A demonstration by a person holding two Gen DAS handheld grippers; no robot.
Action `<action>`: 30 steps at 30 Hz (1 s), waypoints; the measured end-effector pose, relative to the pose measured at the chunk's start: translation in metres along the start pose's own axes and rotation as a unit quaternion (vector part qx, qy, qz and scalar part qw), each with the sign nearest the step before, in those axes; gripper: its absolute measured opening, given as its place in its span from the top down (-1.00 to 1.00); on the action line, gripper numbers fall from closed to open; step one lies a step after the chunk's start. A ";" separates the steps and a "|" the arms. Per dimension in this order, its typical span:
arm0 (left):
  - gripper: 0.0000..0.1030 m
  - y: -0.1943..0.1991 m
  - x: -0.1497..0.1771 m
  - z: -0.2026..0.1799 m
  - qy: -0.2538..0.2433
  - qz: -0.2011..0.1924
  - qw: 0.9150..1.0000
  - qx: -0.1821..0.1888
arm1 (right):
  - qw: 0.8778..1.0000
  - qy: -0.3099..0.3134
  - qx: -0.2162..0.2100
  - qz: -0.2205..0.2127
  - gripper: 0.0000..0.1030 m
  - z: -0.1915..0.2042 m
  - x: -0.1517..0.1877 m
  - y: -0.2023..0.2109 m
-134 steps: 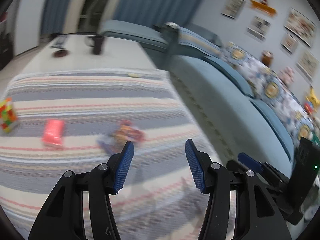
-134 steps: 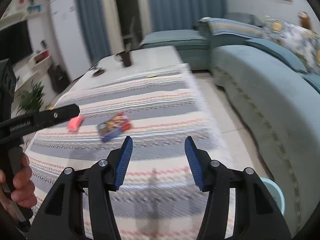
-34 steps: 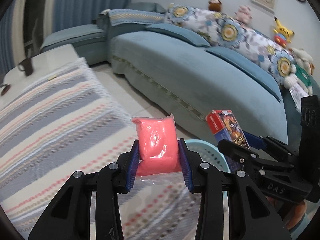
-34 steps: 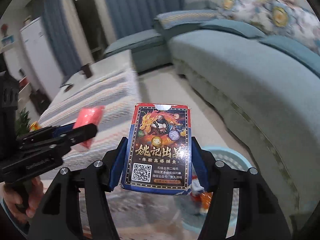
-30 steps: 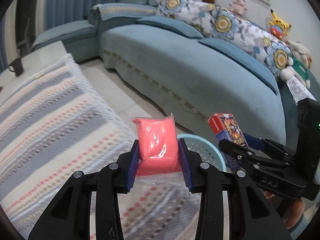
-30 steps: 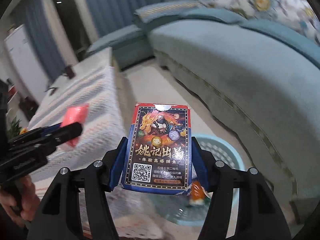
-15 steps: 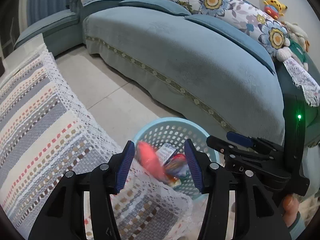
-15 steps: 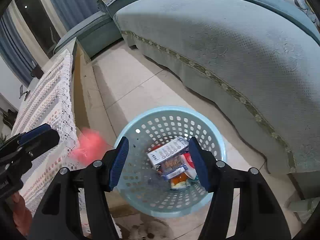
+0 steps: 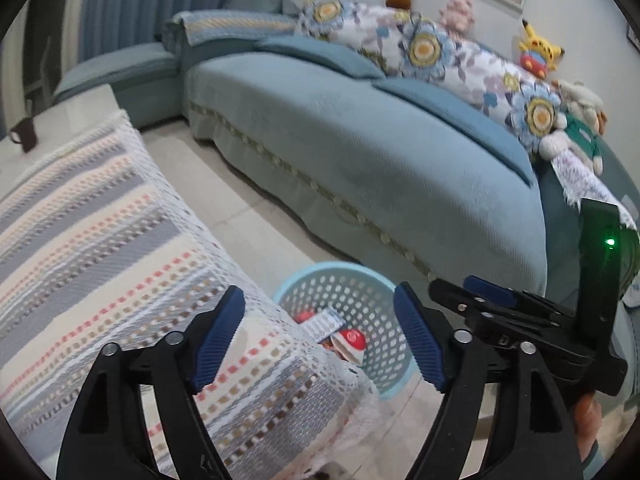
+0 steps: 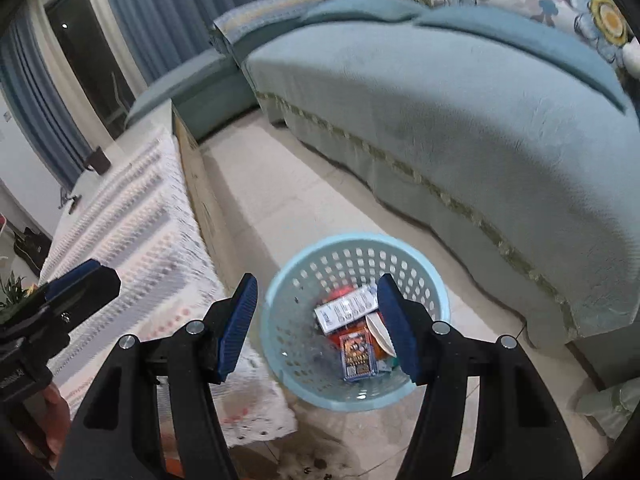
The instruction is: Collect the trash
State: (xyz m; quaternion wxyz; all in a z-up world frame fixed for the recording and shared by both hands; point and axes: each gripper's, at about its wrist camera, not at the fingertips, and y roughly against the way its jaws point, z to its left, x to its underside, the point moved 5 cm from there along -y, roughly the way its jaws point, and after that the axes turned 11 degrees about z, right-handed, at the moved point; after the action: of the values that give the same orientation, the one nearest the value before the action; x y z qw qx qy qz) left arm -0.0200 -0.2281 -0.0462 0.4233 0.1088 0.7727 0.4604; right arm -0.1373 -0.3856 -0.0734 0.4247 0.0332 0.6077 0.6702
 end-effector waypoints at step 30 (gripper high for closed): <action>-0.79 0.084 0.027 0.012 0.009 -0.150 0.974 -0.172 | 0.971 0.020 0.101 -0.216 -0.26 0.043 0.045 0.085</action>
State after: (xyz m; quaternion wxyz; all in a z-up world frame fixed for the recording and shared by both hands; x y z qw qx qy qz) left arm -0.0463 -0.1591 0.0039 0.4927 -0.0868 0.6935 0.5184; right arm -0.1868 -0.3157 -0.0117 0.5414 -0.0693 0.6733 0.4987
